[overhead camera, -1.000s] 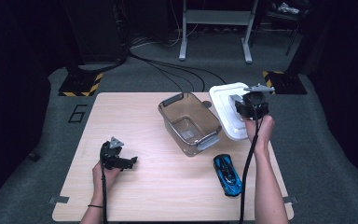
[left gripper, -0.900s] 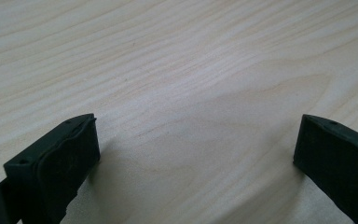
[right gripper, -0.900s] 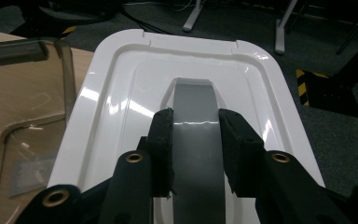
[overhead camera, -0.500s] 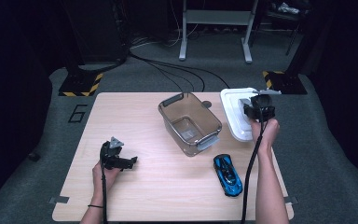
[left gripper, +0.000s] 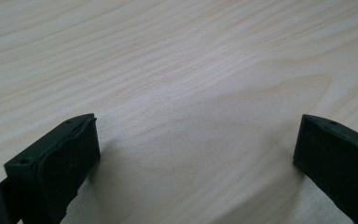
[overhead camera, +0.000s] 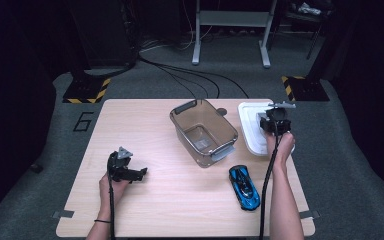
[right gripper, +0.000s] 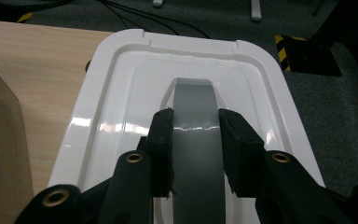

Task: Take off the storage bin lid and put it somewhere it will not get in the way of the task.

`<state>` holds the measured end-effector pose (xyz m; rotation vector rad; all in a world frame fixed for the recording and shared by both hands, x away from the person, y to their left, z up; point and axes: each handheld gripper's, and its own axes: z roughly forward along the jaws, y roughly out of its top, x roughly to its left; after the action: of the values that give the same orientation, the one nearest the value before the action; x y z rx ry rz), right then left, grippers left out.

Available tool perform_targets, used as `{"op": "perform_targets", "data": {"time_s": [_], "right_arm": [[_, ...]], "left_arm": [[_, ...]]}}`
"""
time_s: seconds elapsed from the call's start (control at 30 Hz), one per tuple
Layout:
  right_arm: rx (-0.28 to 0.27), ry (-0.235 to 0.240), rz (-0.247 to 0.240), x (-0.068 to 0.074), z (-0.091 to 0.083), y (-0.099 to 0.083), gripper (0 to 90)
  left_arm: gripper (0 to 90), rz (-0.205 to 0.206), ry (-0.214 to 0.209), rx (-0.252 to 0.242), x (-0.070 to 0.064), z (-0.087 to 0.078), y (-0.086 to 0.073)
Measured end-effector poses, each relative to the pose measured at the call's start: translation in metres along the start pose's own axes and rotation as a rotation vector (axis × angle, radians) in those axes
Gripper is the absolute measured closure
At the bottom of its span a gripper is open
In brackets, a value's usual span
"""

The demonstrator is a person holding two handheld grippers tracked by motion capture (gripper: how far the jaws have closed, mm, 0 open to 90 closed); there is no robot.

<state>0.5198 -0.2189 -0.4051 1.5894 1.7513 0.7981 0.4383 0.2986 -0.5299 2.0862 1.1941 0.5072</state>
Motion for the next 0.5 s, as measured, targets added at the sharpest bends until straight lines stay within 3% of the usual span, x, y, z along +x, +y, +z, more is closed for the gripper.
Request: {"op": "perform_targets", "data": {"time_s": [0.5], "right_arm": [[0.018, -0.009, 0.009, 0.004, 0.033, -0.027, 66.3]], "left_arm": [[0.3, -0.001, 0.000, 0.001, 0.000, 0.000, 0.000]]}}
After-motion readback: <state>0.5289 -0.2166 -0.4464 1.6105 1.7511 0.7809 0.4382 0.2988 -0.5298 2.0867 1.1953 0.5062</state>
